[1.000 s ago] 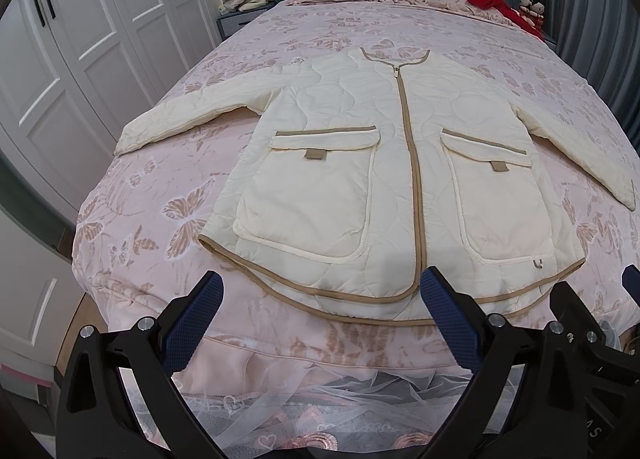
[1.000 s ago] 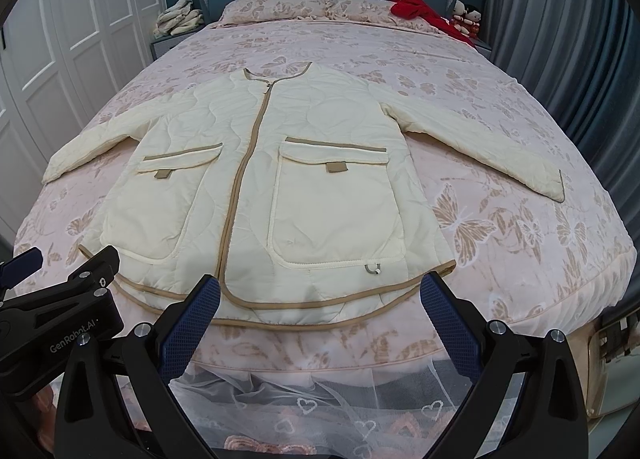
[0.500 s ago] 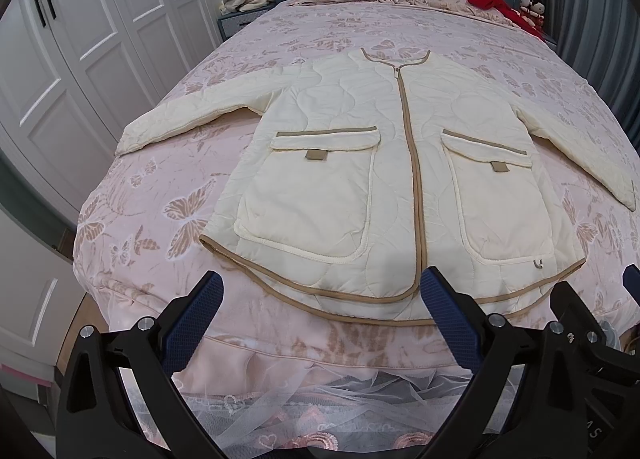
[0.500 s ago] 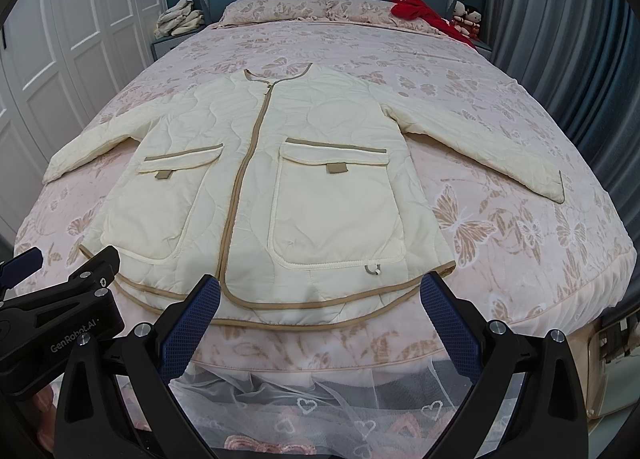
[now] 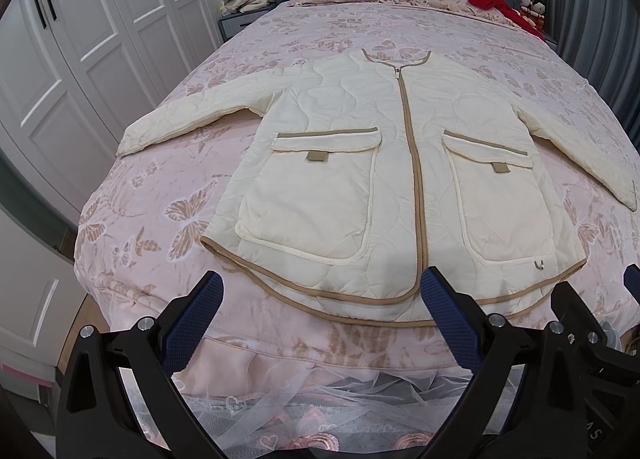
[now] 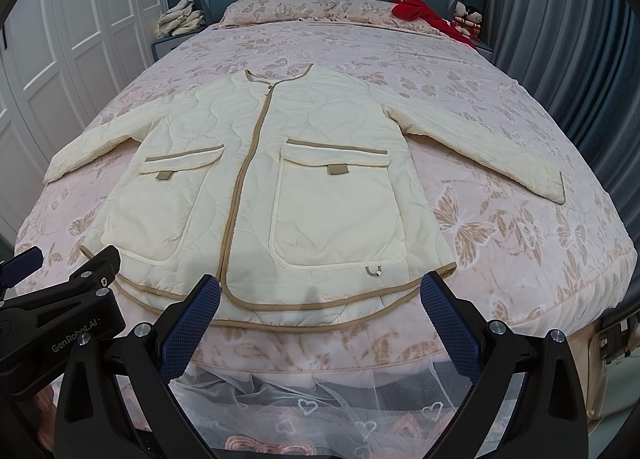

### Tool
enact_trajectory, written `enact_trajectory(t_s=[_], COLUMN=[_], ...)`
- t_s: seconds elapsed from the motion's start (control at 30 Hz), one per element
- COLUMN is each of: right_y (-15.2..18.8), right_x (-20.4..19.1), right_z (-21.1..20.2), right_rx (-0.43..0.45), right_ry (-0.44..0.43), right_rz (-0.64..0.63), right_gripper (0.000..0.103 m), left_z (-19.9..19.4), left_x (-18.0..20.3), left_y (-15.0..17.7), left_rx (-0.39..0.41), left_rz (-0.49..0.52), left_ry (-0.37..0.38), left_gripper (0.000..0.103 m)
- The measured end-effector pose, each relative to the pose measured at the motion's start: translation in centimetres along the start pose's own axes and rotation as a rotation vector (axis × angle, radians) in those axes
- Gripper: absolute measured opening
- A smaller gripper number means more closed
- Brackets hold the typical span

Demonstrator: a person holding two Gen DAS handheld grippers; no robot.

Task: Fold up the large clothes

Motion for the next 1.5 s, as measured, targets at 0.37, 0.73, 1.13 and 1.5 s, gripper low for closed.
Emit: enact_trajectory(t_s=[0.37, 0.73, 1.13, 1.5], right_y=[0.0, -0.3, -1.3, -4.9], right_x=[0.0, -0.1, 2.1, 16.2], right_z=[0.0, 0.3, 2.2, 10.0], right_rx=[0.0, -0.004, -0.021, -0.072], right_ry=[-0.001, -0.002, -0.003, 0.085], right_rz=[0.001, 0.007, 0.043, 0.331], right_gripper=[0.098, 0.098, 0.098, 0.098], left_z=[0.0, 0.2, 2.4, 4.8], left_x=[0.1, -0.5, -0.4, 0.6], left_y=[0.0, -0.5, -1.5, -2.5], left_rx=[0.001, -0.003, -0.025, -0.032], left_rz=[0.001, 0.001, -0.06, -0.034], left_ry=[-0.001, 0.0, 0.057, 0.004], left_gripper=[0.096, 0.096, 0.096, 0.096])
Point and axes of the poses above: each gripper's, at about its wrist camera, not at the fingertips, and z roughly the way its jaws point, x to its right, y to its underside, the point moved 2 cm from there along z, roughly the way its jaws point
